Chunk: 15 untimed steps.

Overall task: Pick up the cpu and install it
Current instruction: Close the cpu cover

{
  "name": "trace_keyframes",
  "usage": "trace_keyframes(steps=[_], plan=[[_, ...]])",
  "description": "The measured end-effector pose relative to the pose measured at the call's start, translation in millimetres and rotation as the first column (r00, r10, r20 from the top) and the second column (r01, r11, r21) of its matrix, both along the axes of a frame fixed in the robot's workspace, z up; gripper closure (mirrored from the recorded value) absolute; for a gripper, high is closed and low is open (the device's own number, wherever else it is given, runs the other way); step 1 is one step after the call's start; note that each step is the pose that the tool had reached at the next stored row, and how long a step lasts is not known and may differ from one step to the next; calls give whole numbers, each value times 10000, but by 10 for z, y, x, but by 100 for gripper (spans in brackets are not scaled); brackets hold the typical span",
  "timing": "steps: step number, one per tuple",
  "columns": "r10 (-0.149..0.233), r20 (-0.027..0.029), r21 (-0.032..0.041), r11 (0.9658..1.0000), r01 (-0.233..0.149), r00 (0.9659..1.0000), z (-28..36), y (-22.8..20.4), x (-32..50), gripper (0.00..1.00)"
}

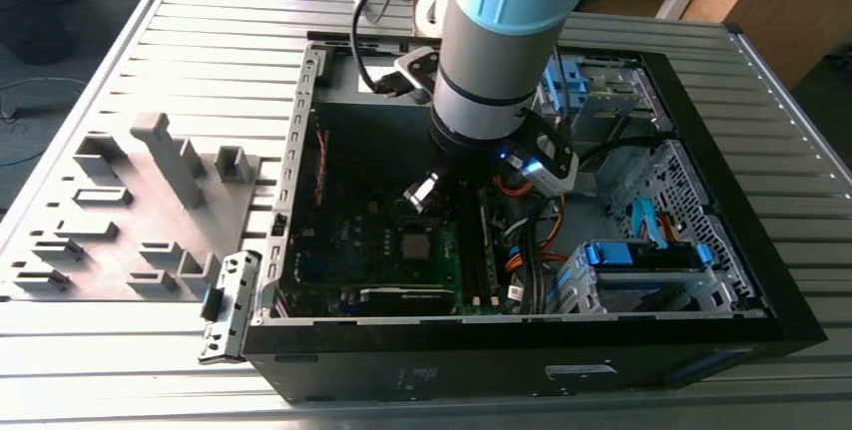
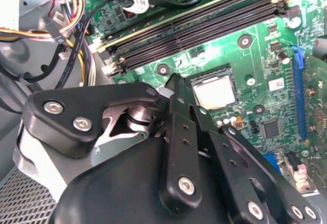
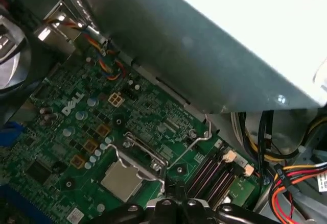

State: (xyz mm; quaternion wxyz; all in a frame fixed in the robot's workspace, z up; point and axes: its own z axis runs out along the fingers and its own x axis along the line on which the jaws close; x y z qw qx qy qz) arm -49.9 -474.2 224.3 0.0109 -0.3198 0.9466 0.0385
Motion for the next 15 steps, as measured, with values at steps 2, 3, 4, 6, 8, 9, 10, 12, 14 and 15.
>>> trace_keyframes(steps=[2, 3, 4, 6, 8, 9, 10, 12, 14, 15], plan=[[4, 0, 0, 10000, -4, 10000, 0, -19, 9, 89], [6, 0, 0, 10000, -6, 10000, 0, -28, 14, 89], [9, 0, 0, 10000, -9, 10000, 0, -36, 21, 89], [12, -1, -1, 10000, -12, 10000, 0, -56, 32, 89], [17, 0, -1, 10000, -17, 10000, 0, -75, 42, 89], [20, 0, 0, 10000, -20, 10000, 0, -78, 51, 89], [22, 0, 1, 10000, -22, 10000, -1, -78, 66, 89], [29, -1, 0, 10000, -29, 10000, 0, -79, 94, 89], [29, -1, 11, 10000, -29, 10000, 6, -79, 96, 89], [29, -1, 16, 10000, -29, 10000, 14, -79, 97, 89]])
